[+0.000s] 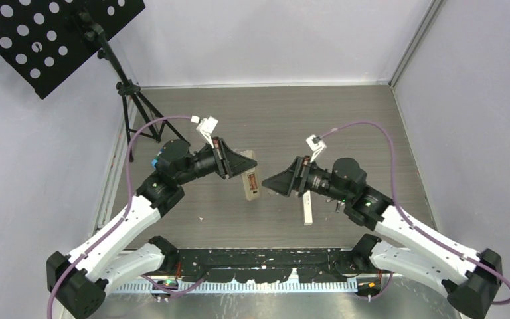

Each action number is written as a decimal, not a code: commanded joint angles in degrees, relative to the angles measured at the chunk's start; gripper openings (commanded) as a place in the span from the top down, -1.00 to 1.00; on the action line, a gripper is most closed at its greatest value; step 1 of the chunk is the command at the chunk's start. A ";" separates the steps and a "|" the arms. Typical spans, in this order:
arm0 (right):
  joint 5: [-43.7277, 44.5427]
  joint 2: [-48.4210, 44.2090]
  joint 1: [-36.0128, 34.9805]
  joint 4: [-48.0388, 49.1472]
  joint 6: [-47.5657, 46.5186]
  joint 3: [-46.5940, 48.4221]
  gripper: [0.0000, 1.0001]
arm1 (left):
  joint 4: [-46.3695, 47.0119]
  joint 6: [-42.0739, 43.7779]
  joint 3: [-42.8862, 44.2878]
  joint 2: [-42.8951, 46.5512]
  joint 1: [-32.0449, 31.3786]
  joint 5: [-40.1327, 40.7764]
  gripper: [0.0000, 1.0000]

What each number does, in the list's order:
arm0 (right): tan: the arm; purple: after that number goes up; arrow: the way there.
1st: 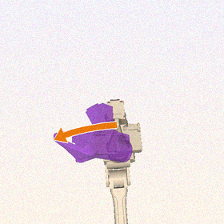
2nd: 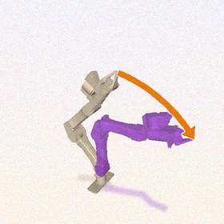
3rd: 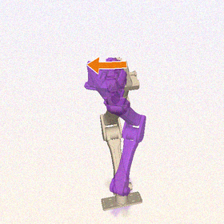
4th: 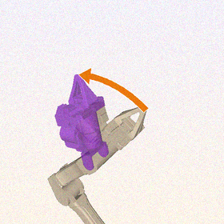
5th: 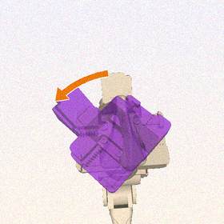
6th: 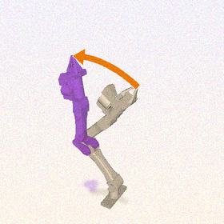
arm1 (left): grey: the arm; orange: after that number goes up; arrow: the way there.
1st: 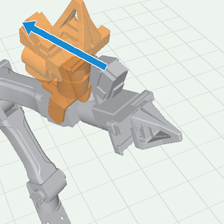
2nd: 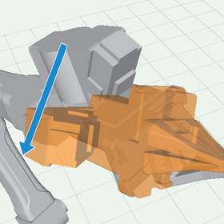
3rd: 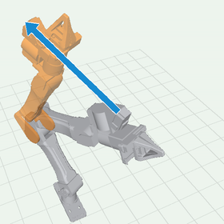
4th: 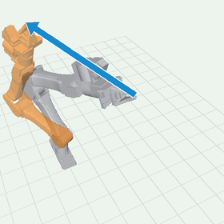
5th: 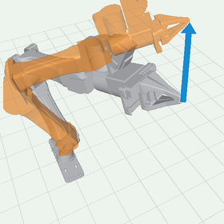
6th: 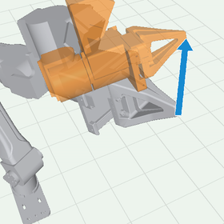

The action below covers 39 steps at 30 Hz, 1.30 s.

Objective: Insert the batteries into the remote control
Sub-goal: Adjust the remote control, then pick up the battery from the center of the board.

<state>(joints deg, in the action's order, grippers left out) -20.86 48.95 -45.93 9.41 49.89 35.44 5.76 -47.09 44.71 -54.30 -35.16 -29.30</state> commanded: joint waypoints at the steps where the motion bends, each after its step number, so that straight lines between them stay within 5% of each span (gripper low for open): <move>1: 18.06 -5.30 2.09 -23.11 -5.35 6.93 -0.66 | -4.75 9.05 -0.06 4.01 -0.12 5.13 1.00; 5: 44.20 -1.05 3.34 -48.57 -0.47 15.66 -0.46 | -7.39 8.32 0.76 2.91 -0.15 2.98 1.00; 10: 54.63 6.40 5.36 -61.13 1.70 20.62 -0.13 | -12.55 8.80 1.88 3.21 -0.16 0.35 1.00; 18: 51.10 13.98 11.50 -61.53 5.77 18.57 -0.10 | -21.28 14.44 3.37 5.61 -0.17 -0.42 1.00; 25: 50.28 15.47 16.21 -62.62 10.40 11.47 0.19 | -19.91 14.01 1.54 4.56 -0.16 -2.51 1.00; 32: 50.27 12.92 19.22 -60.39 11.33 3.88 -0.04 | -17.98 12.23 0.43 4.22 -0.12 -2.30 1.00; 39: 44.37 15.45 22.43 -54.17 8.17 0.07 0.06 | -13.16 9.53 -2.67 3.56 -0.13 -2.68 1.00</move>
<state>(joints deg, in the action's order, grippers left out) 25.08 63.37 -24.91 -49.45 58.65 36.27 -13.28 -35.64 43.38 -50.41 -35.16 -30.30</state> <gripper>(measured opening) 0.488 0.268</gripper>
